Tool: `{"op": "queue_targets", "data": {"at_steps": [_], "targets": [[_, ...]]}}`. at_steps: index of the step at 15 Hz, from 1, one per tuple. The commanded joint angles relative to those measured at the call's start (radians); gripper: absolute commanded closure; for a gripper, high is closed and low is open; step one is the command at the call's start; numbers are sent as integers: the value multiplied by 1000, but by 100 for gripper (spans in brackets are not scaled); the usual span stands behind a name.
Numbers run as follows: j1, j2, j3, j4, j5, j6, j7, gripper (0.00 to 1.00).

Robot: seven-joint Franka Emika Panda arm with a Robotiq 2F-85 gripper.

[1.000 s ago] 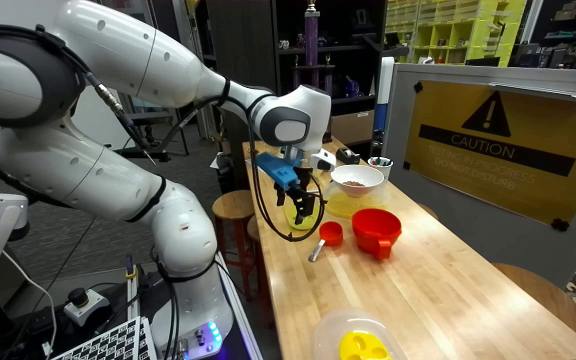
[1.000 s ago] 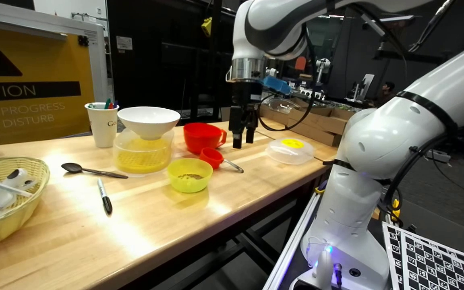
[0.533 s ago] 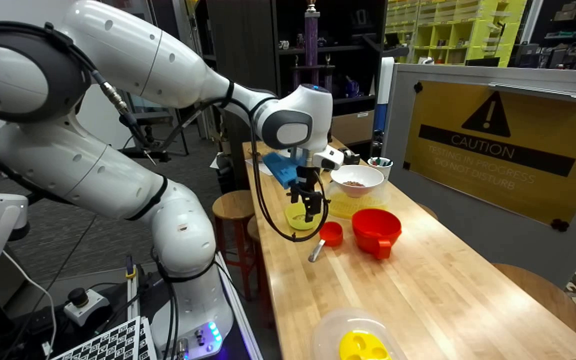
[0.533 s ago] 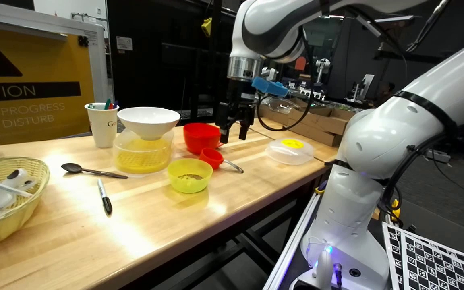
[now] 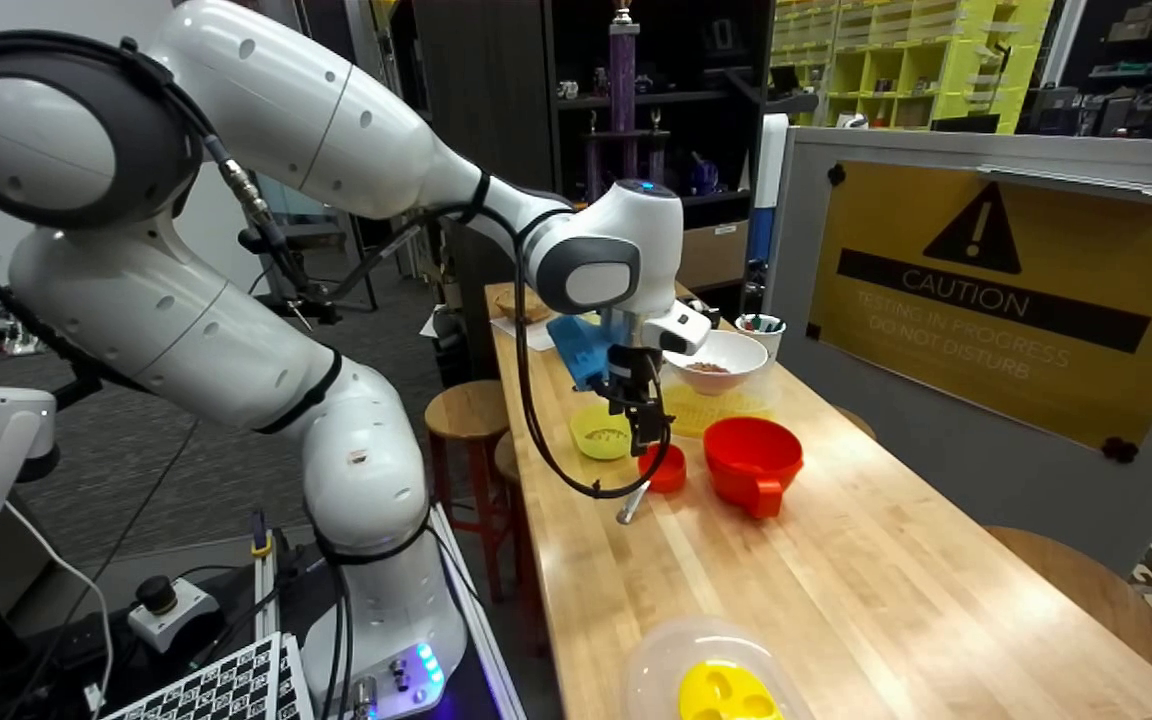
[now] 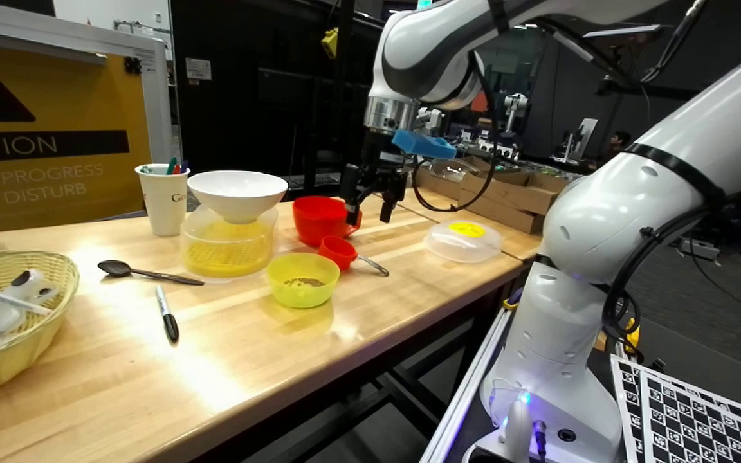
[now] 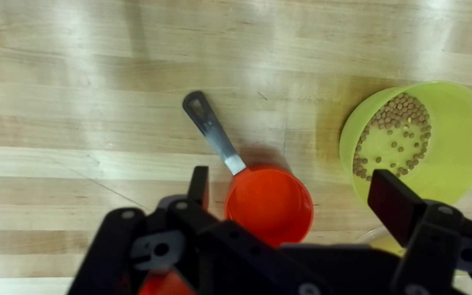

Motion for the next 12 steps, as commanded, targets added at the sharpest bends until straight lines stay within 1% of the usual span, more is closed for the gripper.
{"op": "queue_targets", "data": {"at_steps": [1,4,6,12], "targets": [[-29,26,-3,1,-12,31,29,0],[-44,45,-8,1,-18,33,32,0],[-45,60,-13,1,-24,30,10,0],[-48,81,-51,0,-85,0,-99,0]]}}
